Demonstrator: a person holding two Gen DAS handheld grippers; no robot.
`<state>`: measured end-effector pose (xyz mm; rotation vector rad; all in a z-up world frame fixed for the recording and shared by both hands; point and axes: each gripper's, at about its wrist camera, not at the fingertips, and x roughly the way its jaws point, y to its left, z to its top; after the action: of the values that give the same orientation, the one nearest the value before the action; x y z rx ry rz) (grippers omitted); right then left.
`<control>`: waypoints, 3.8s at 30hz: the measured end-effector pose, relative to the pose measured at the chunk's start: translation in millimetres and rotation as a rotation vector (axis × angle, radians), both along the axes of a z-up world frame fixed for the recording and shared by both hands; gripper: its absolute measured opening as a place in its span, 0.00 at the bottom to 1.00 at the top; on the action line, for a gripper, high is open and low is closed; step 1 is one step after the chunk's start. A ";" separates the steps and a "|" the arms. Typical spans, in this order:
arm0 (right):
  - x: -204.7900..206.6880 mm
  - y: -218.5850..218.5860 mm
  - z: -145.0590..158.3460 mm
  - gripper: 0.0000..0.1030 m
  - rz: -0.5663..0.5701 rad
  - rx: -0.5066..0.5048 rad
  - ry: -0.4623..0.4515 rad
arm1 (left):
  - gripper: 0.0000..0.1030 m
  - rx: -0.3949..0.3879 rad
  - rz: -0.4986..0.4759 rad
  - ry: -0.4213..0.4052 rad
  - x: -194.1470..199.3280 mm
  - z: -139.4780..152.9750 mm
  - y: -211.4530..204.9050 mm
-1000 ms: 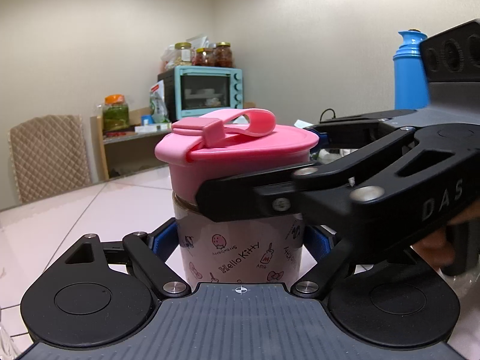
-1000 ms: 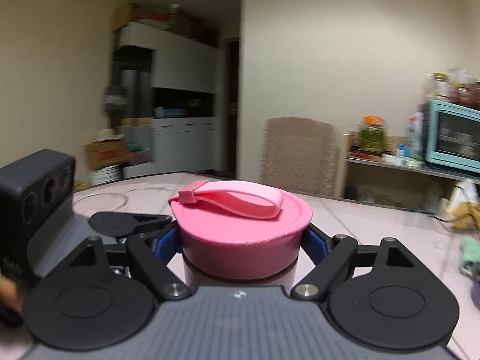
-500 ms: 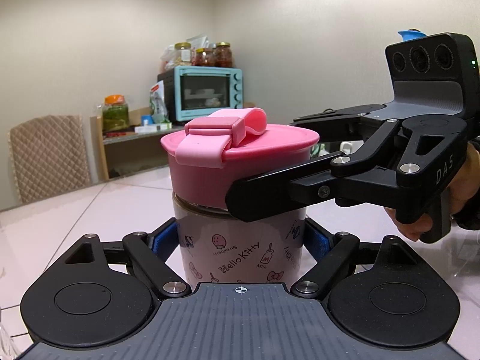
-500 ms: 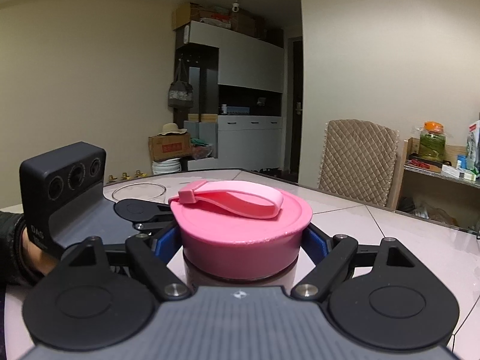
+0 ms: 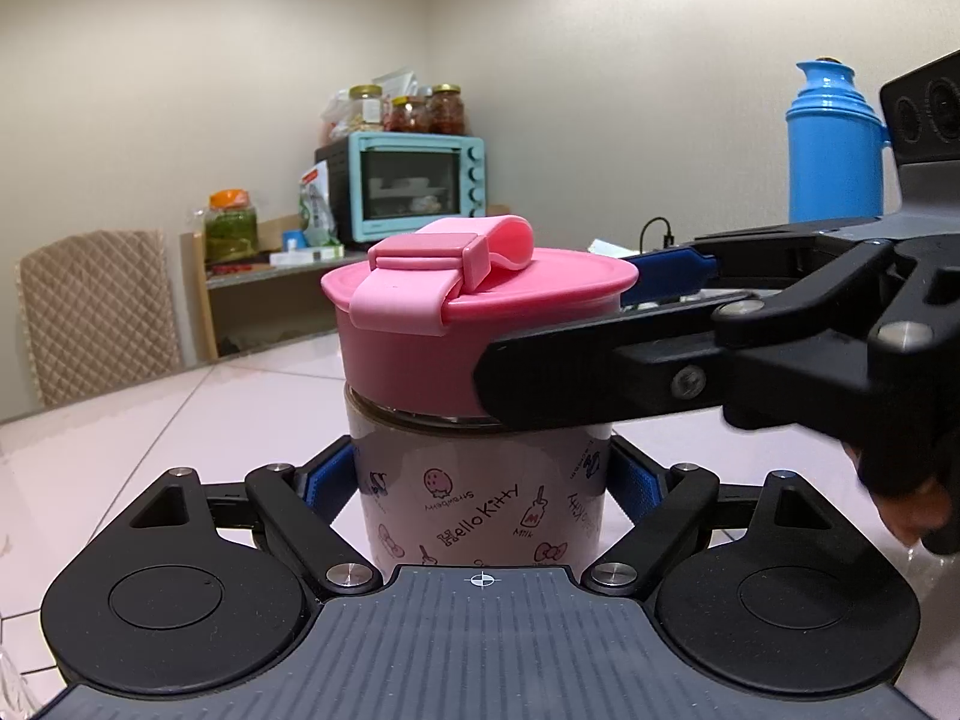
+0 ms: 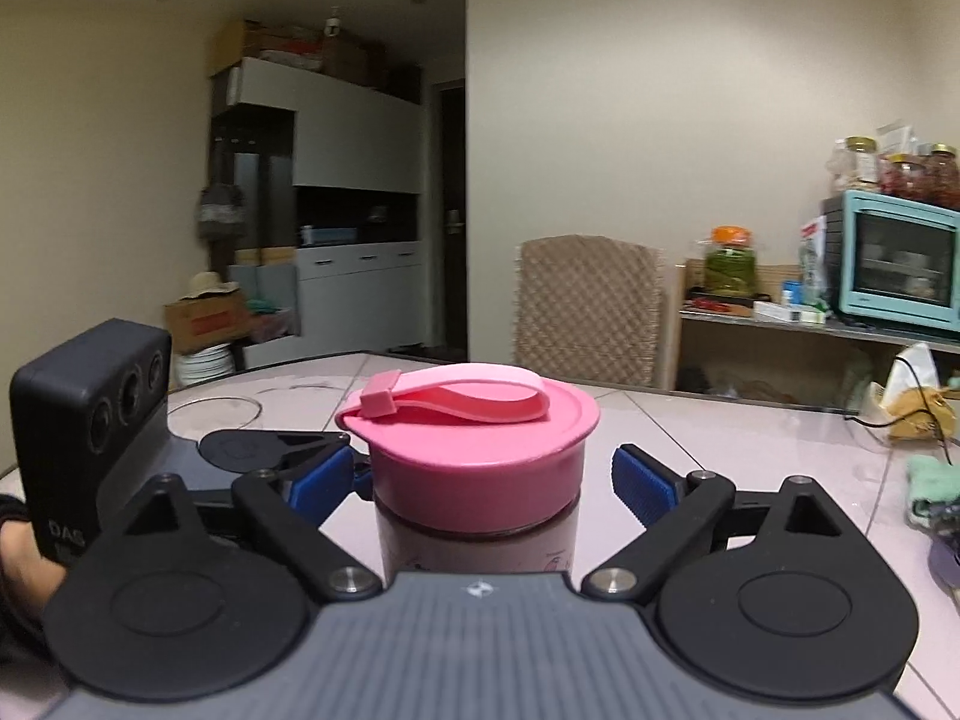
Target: Unscrew bottle cap and pour
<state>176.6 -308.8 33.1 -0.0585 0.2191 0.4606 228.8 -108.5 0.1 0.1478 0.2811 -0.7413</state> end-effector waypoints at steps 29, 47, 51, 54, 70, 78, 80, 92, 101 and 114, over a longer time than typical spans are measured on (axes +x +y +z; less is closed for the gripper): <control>13.8 10.0 -6.3 0.82 0.044 -0.046 0.010 | 0.87 0.001 -0.001 0.000 1.1 1.0 -0.7; 47.7 -35.0 6.5 0.92 0.477 -0.082 -0.001 | 0.87 0.002 0.000 -0.001 -0.2 0.6 1.0; 27.6 -20.6 8.2 0.94 0.330 -0.126 0.003 | 0.87 0.002 0.000 0.000 -2.3 -0.1 1.0; 16.0 -15.8 9.8 0.94 0.218 -0.091 0.003 | 0.87 0.002 0.000 0.000 -0.8 0.2 0.4; 8.0 17.7 -4.0 0.93 -0.062 -0.011 -0.014 | 0.87 0.001 0.000 0.000 -2.0 -0.2 1.3; 7.3 20.2 -13.8 0.83 -0.089 0.005 -0.021 | 0.87 0.001 0.000 0.000 -2.5 -0.5 0.9; 7.3 19.4 -13.9 0.83 -0.081 -0.001 -0.021 | 0.87 0.001 0.000 0.000 -2.5 -0.6 1.3; 35.4 -25.0 -6.4 0.82 0.280 -0.031 0.012 | 0.87 0.001 0.000 -0.001 -3.1 -0.8 1.0; 58.0 -48.5 0.8 0.82 0.502 -0.027 0.033 | 0.87 0.002 0.000 -0.001 -3.2 -1.2 2.1; 16.2 -27.0 9.1 0.88 0.212 -0.040 0.013 | 0.87 0.002 0.000 -0.003 -2.4 -1.3 3.0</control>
<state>192.8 -335.8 42.2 -0.1183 0.2363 0.6677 226.4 -105.6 -1.2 0.1509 0.2795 -0.7408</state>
